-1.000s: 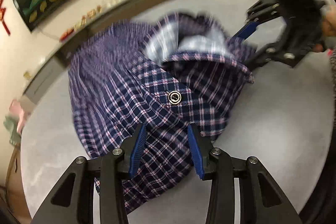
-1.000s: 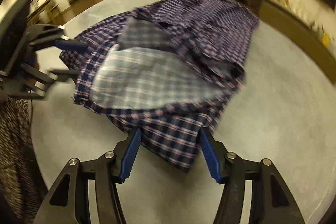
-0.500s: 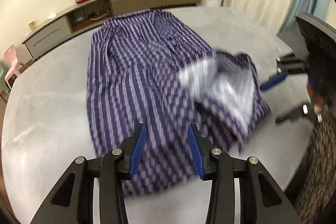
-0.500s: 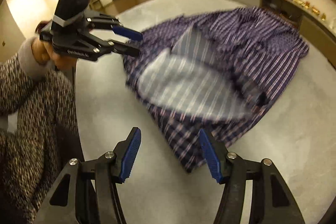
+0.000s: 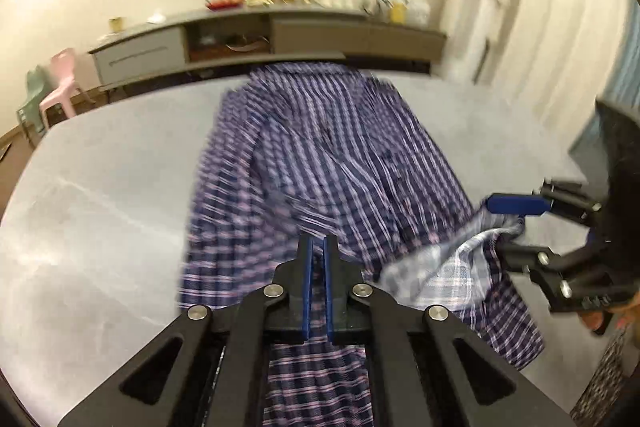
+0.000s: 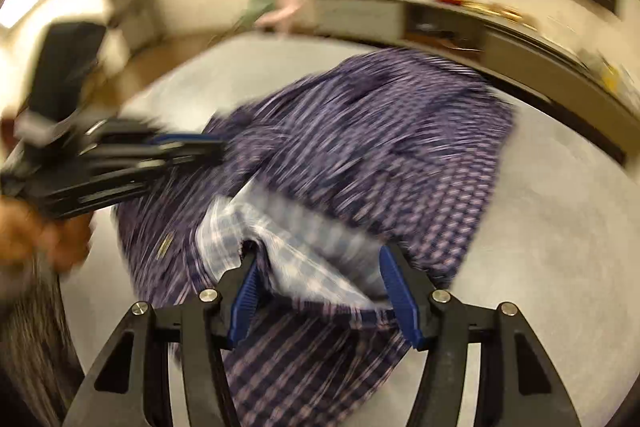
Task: Fold clothes
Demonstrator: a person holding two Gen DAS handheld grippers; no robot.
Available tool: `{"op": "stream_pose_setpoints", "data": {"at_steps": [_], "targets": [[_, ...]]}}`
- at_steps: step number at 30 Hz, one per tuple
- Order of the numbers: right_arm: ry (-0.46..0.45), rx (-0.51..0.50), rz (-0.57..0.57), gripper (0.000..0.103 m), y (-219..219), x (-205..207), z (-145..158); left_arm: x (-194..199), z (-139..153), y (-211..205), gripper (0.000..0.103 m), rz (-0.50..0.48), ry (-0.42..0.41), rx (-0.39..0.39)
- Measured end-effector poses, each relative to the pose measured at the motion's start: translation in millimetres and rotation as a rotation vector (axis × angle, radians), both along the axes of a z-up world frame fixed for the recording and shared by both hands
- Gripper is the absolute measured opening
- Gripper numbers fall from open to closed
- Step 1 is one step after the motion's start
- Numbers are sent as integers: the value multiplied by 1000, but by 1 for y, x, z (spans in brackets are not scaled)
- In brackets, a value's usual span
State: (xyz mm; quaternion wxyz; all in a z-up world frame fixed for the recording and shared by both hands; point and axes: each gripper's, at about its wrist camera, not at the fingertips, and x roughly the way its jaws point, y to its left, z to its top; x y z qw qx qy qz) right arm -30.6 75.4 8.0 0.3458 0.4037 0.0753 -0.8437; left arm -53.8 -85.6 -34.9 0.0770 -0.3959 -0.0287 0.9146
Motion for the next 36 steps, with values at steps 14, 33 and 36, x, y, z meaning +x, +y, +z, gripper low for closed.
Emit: {"op": "stream_pose_setpoints", "data": {"at_steps": [14, 33, 36], "targets": [[1, 37, 151, 61, -12, 32, 35, -5, -13, 34, 36, -110, -67, -18], [28, 207, 41, 37, -101, -50, -23, 3, 7, 22, 0, -130, 26, 88], [-36, 191, -98, 37, -92, -77, -37, -9, -18, 41, 10, -177, -65, 49]]}}
